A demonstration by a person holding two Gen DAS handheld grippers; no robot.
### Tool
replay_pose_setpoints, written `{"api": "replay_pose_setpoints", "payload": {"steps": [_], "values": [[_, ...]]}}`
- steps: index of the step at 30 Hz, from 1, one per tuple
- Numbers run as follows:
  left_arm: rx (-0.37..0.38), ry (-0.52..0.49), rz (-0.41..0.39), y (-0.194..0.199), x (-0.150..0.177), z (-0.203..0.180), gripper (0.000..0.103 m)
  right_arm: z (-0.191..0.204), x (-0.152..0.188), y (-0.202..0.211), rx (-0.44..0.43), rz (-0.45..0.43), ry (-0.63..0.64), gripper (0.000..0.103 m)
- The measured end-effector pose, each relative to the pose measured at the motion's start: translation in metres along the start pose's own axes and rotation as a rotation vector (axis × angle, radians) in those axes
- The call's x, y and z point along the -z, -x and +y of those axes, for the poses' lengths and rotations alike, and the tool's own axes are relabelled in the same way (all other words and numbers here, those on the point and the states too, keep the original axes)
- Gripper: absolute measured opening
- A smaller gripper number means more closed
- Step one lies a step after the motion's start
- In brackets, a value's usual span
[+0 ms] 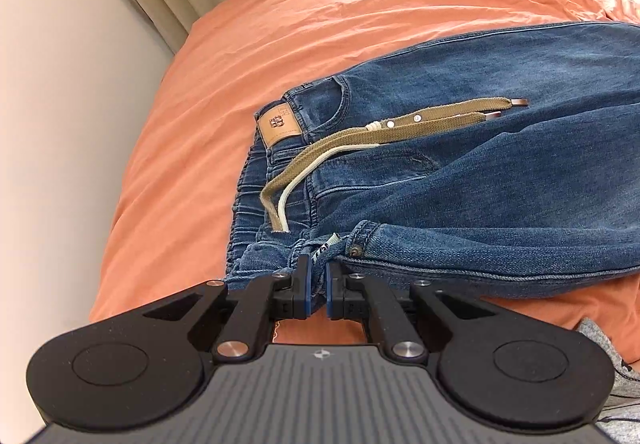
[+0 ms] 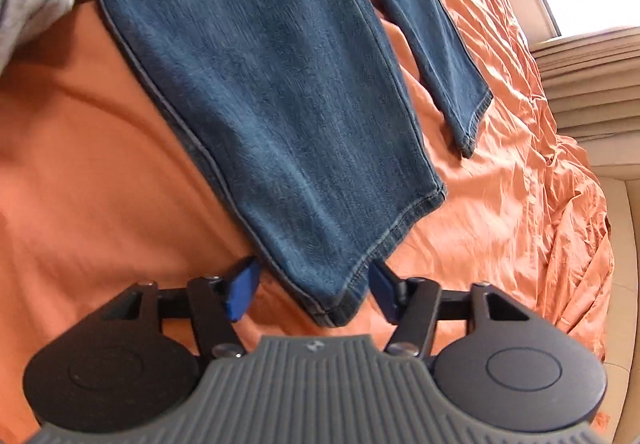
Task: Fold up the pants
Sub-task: 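Grasp the jeans leg hem with the right tool while the left tool holds the waistband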
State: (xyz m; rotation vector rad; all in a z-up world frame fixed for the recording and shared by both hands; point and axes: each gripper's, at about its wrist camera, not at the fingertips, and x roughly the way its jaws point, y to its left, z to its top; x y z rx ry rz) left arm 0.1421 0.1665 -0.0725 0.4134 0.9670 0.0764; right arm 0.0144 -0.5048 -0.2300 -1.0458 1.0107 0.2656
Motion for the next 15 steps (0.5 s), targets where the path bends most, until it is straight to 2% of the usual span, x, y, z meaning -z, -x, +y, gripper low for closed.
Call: {"api": "replay_pose_setpoints", "payload": {"steps": [4, 5, 7, 9, 11, 15], "values": [[-0.005, 0.001, 0.003, -0.003, 0.000, -0.002, 0.006, 0.030, -0.002, 0.007, 0.060, -0.074, 0.111, 0.045], [-0.006, 0.002, 0.003, -0.004, 0.000, -0.002, 0.006, 0.032, -0.002, 0.006, 0.070, -0.082, 0.118, 0.039], [-0.004, 0.015, 0.000, -0.003, 0.001, -0.001, 0.007, 0.031, 0.000, 0.009, 0.117, -0.102, 0.115, 0.035], [-0.001, 0.032, -0.008, -0.002, 0.002, 0.001, 0.007, 0.031, 0.002, 0.015, 0.148, -0.118, 0.121, 0.015], [0.006, 0.061, -0.017, 0.000, 0.003, 0.004, 0.007, 0.032, 0.004, 0.025, 0.168, -0.135, 0.139, 0.006], [0.011, 0.106, -0.045, 0.005, 0.005, 0.008, 0.007, 0.027, 0.006, 0.045, 0.186, -0.159, 0.126, 0.000]]}}
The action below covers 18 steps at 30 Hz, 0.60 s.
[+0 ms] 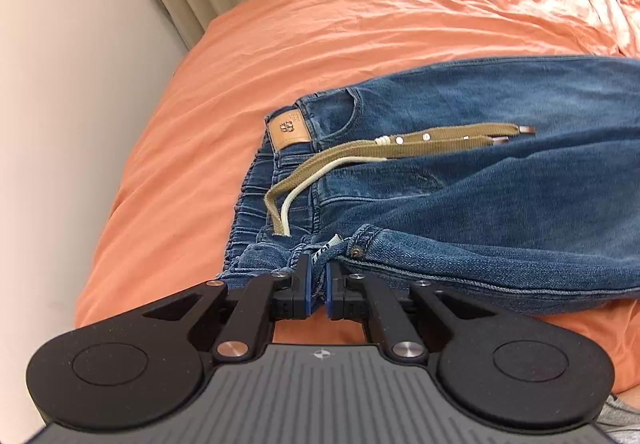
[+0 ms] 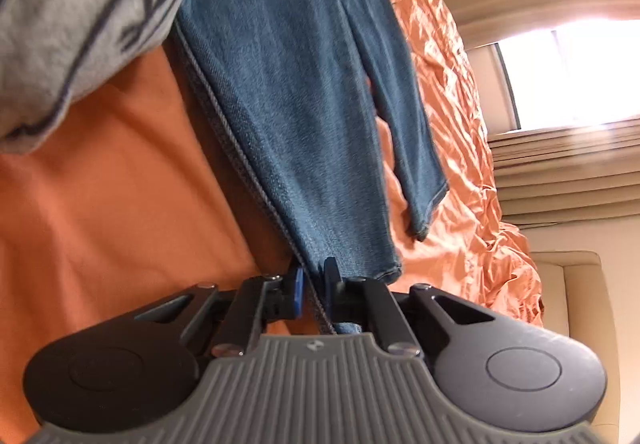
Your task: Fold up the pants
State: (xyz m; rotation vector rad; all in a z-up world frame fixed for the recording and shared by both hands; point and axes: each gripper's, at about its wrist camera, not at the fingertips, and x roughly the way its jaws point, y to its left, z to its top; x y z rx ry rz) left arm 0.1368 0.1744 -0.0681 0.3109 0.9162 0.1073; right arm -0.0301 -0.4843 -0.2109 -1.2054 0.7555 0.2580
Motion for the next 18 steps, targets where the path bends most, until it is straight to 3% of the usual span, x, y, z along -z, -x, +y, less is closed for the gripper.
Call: {"api": "replay_pose_setpoints", "payload": {"steps": [5, 9, 13, 18], "values": [[0.002, 0.054, -0.033, 0.003, -0.005, 0.007, 0.007, -0.022, -0.005, 0.004, 0.024, 0.007, -0.044, 0.000], [-0.017, 0.090, -0.092, 0.008, -0.020, 0.016, 0.007, -0.069, -0.016, 0.000, 0.056, -0.001, -0.148, 0.000], [-0.031, 0.115, -0.133, 0.007, -0.050, 0.024, 0.007, -0.125, -0.037, -0.017, 0.082, -0.006, -0.222, 0.000], [-0.063, 0.076, -0.149, -0.011, -0.098, 0.025, 0.007, -0.194, -0.070, -0.057, 0.090, -0.005, -0.298, 0.000]]}}
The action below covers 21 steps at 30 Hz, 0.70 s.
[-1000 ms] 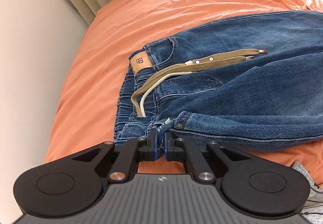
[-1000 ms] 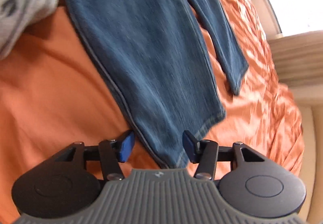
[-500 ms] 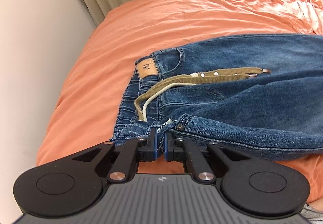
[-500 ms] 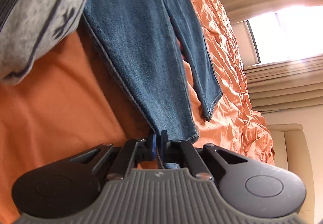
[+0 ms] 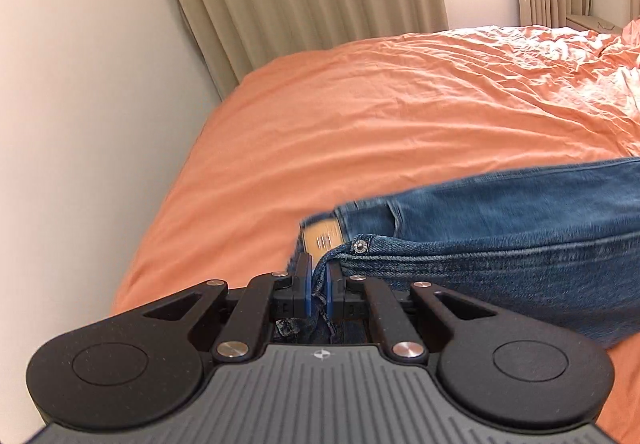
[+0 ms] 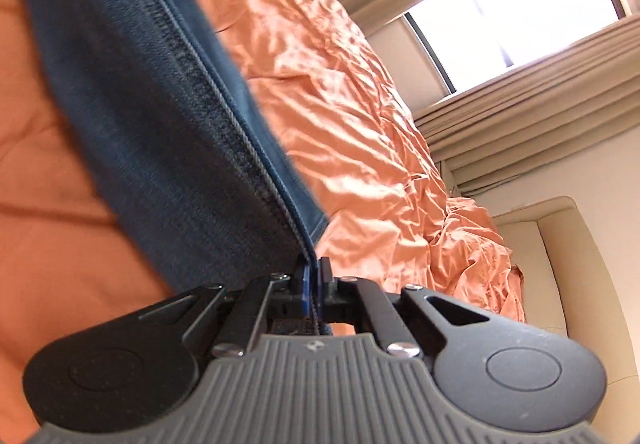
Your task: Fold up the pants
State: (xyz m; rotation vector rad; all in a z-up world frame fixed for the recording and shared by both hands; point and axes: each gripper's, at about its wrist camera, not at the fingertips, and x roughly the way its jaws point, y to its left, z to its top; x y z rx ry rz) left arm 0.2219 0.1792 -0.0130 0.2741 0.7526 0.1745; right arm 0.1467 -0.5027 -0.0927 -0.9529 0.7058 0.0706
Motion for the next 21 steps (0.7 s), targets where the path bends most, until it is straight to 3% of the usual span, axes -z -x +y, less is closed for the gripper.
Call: {"api": "replay_pose_setpoints", "payload": {"steps": [5, 10, 14, 15, 16, 21], "values": [[-0.002, -0.025, 0.007, -0.049, -0.047, -0.004, 0.007, -0.038, -0.051, -0.075, -0.048, 0.055, -0.082, 0.000], [-0.020, -0.068, 0.064, -0.123, -0.074, -0.024, 0.007, -0.030, -0.091, -0.154, -0.076, 0.123, -0.081, 0.000], [-0.014, -0.099, 0.127, -0.184, -0.079, -0.040, 0.006, -0.015, -0.099, -0.218, -0.122, 0.193, -0.057, 0.000], [-0.030, -0.112, 0.140, -0.196, -0.078, -0.045, 0.000, -0.012, -0.101, -0.229, -0.135, 0.209, -0.054, 0.000], [-0.076, -0.137, 0.150, -0.208, -0.077, -0.049, 0.000, -0.007, -0.101, -0.240, -0.153, 0.224, -0.052, 0.000], [-0.087, -0.127, 0.186, -0.242, -0.072, -0.039, 0.000, 0.011, -0.097, -0.270, -0.199, 0.263, -0.046, 0.000]]}}
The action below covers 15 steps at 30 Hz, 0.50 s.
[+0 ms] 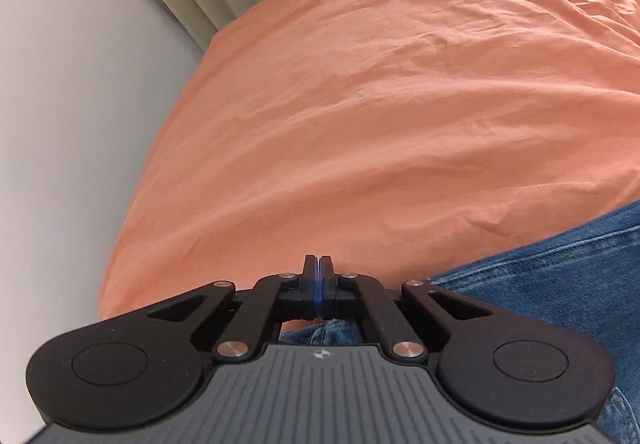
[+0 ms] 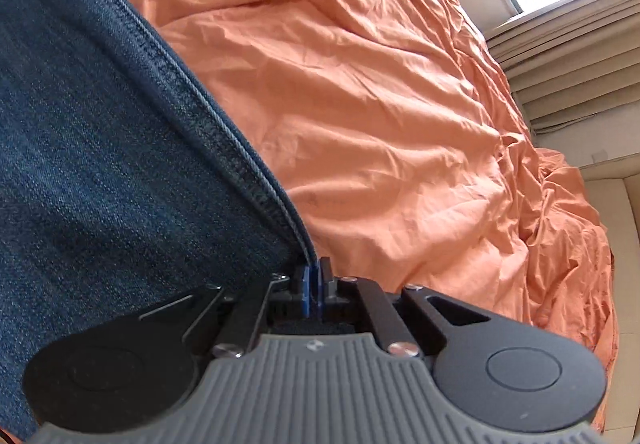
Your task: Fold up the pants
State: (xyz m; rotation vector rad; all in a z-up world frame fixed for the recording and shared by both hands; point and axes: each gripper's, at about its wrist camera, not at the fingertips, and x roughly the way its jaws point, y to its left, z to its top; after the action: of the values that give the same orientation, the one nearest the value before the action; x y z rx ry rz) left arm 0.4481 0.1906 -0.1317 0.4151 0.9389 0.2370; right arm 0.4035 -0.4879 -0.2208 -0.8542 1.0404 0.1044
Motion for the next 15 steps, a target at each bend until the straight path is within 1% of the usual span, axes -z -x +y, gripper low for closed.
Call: {"api": "replay_pose_setpoints", "payload": {"steps": [2, 4, 5, 6, 7, 8, 9, 10, 11, 13, 15], "values": [[0.028, -0.012, -0.017, 0.001, 0.002, 0.001, 0.000, 0.002, 0.000, -0.004, -0.002, 0.005, -0.002, 0.000], [0.072, 0.013, -0.010, 0.004, 0.005, 0.008, 0.001, 0.003, 0.000, -0.003, 0.004, 0.007, -0.008, 0.000], [0.103, 0.039, -0.007, 0.006, 0.005, 0.014, 0.008, 0.002, 0.001, -0.002, 0.011, 0.008, -0.017, 0.000], [0.128, 0.067, -0.016, 0.010, 0.007, 0.021, 0.011, 0.001, 0.001, 0.001, 0.019, 0.008, -0.028, 0.001], [0.143, 0.095, -0.024, 0.013, 0.008, 0.027, 0.019, 0.000, 0.001, 0.004, 0.030, 0.007, -0.040, 0.004], [0.153, 0.123, -0.028, 0.017, 0.010, 0.034, 0.032, -0.002, 0.001, 0.008, 0.047, 0.004, -0.052, 0.014], [0.166, 0.145, -0.035, 0.022, 0.013, 0.040, 0.040, -0.003, 0.002, 0.013, 0.064, 0.001, -0.066, 0.028], [0.180, 0.164, -0.045, 0.028, 0.016, 0.047, 0.056, -0.006, 0.003, 0.020, 0.084, -0.007, -0.092, 0.037], [0.195, 0.185, -0.055, 0.035, 0.021, 0.055, 0.065, -0.007, 0.005, 0.028, 0.091, -0.016, -0.121, 0.045], [0.220, 0.233, -0.058, 0.047, 0.033, 0.070, 0.068, -0.008, 0.008, 0.047, 0.090, -0.040, -0.188, 0.045], [0.241, 0.303, -0.052, 0.057, 0.049, 0.085, 0.070, -0.004, 0.011, 0.067, 0.089, -0.049, -0.256, 0.047]]}}
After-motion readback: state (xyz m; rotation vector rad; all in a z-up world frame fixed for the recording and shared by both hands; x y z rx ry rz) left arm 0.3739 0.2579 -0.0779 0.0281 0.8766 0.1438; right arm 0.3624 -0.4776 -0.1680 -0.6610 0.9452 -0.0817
